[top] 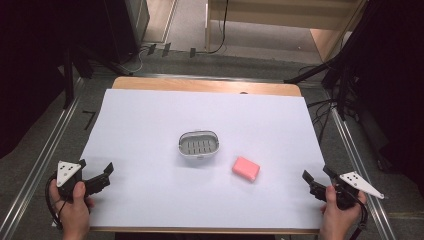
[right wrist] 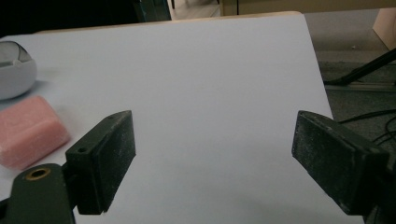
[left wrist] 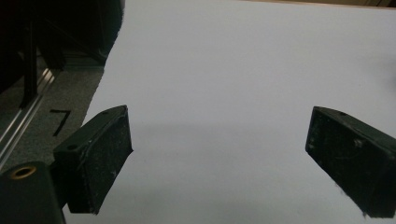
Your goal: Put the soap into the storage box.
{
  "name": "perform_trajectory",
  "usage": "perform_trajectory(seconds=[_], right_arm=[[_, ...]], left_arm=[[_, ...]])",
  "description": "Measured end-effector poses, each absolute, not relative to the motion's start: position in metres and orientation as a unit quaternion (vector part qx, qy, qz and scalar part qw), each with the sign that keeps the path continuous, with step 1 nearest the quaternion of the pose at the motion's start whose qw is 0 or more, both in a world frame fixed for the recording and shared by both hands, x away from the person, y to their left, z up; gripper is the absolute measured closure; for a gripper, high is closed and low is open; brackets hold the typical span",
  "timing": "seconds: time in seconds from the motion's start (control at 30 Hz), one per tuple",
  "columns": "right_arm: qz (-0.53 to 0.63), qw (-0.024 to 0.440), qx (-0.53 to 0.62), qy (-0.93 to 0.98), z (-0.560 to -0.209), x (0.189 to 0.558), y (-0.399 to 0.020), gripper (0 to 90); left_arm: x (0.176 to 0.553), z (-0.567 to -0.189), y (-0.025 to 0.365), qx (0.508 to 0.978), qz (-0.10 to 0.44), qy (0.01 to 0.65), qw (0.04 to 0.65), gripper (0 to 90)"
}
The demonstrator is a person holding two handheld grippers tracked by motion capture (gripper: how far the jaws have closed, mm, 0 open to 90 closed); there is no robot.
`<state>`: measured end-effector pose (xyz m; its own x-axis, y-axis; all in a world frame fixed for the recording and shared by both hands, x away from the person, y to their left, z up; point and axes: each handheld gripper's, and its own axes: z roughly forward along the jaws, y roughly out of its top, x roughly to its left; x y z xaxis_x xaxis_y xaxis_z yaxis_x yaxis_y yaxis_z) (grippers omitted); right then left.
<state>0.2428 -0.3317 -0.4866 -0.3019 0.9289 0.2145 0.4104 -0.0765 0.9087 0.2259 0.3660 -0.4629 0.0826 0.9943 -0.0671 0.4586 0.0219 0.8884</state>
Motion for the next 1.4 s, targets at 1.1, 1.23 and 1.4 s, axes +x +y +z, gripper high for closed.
perform_trajectory(seconds=[1.1,1.23,1.4], right_arm=[[0.27,0.139,0.405,0.862,-0.455,0.279,-0.284,1.1],[0.245,0.134,0.389,0.878,-0.452,0.284,-0.274,0.0],[0.215,0.127,0.374,0.893,-0.449,0.29,-0.263,0.0]], left_arm=[[0.227,-0.463,0.366,0.619,0.33,0.59,0.4,7.6],[0.227,-0.463,0.366,0.619,0.33,0.589,0.401,7.6],[0.227,-0.463,0.366,0.618,0.329,0.59,0.402,7.6]])
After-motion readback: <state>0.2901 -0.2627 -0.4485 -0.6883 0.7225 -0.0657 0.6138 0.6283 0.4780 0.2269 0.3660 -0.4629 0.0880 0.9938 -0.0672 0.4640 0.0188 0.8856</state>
